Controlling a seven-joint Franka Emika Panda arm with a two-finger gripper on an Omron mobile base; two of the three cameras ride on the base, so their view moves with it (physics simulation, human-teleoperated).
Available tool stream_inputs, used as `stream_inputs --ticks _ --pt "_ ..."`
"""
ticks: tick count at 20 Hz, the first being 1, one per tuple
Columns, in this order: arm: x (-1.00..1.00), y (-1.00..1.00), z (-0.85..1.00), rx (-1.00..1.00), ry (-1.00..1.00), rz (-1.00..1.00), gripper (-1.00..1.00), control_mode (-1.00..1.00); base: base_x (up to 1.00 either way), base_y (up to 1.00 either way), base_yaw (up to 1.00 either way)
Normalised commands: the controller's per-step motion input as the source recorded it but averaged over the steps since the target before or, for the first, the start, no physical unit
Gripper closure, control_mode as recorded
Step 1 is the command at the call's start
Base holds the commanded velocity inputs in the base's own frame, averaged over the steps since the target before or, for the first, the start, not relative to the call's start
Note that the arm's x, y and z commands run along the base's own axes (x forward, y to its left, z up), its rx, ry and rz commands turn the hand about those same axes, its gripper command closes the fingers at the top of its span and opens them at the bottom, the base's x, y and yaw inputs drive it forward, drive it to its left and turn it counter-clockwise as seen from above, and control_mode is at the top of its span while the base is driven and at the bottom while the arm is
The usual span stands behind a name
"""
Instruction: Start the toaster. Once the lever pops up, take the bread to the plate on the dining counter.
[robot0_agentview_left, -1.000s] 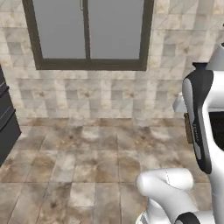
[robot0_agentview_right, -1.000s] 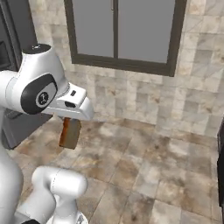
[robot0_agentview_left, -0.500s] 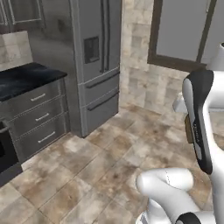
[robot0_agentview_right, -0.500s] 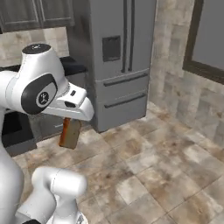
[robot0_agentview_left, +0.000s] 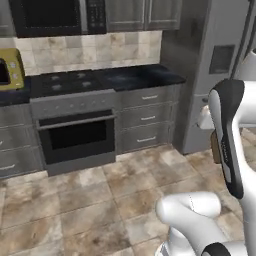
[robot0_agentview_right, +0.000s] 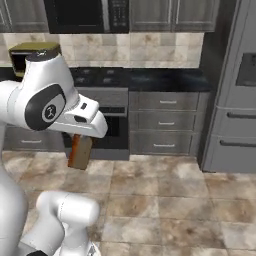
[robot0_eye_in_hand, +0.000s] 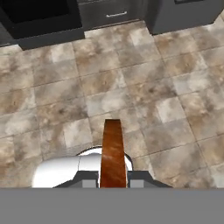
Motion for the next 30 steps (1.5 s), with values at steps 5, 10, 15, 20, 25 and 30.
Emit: stream_inputs --ticks 5,10,15,20,25,30 --pt "0.00 0.00 0.00 0.00 0.00 0.00 1.00 1.00 0.35 0.00 0.80" --pt "0.00 0.00 0.00 0.00 0.00 0.00 1.00 1.00 0.42 0.00 0.72" --pt "0.00 0.00 0.00 0.00 0.00 0.00 1.00 1.00 0.33 0.00 0.59" --pt "0.00 0.00 0.00 0.00 0.00 0.00 1.00 1.00 0.41 0.00 0.56" --pt "0.00 0.00 0.00 0.00 0.00 0.00 1.00 1.00 0.36 0.00 0.56" --pt "0.00 0.00 0.00 0.00 0.00 0.00 1.00 1.00 0.32 0.00 0.56"
